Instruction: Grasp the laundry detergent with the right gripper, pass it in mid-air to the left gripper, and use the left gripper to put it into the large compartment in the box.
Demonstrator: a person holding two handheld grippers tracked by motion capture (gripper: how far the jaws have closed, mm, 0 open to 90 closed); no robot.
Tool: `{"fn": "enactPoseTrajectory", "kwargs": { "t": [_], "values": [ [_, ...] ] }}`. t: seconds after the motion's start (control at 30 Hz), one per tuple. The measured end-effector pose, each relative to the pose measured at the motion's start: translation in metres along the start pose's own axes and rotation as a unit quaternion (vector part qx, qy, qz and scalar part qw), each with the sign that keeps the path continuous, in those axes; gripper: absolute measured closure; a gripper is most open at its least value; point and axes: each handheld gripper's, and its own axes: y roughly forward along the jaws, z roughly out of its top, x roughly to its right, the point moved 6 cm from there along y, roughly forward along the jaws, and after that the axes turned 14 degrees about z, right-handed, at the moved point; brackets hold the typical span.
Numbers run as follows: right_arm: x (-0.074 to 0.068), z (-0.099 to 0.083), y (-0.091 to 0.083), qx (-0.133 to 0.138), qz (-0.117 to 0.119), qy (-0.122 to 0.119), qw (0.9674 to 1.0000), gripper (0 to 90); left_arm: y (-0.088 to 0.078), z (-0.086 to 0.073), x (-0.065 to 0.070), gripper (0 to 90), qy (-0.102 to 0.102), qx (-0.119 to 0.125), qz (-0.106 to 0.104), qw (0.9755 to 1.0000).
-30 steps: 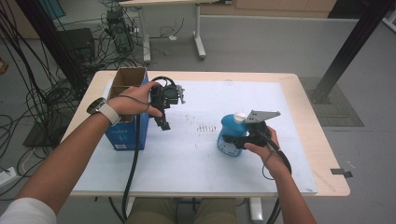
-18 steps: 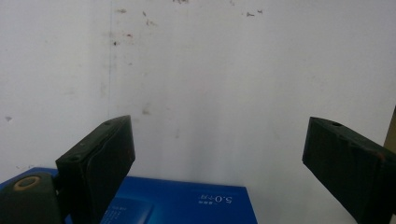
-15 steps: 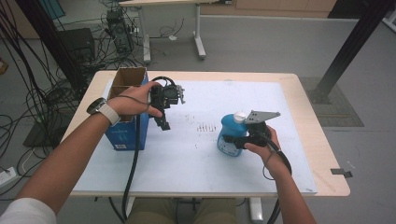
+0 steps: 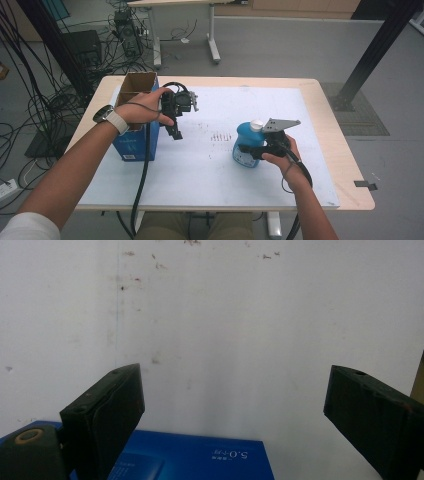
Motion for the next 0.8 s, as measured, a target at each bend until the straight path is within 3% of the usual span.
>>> {"fn": "enactPoseTrajectory", "kwargs": {
  "t": [0.8],
  "values": [
    [0.0011, 0.0007, -0.0005, -0.009, 0.001, -0.005, 1.0, 42.5, -0.001, -0.0001, 0.0001, 9.7, -0.001, -0.001, 0.002, 1.0]
  ]
}}
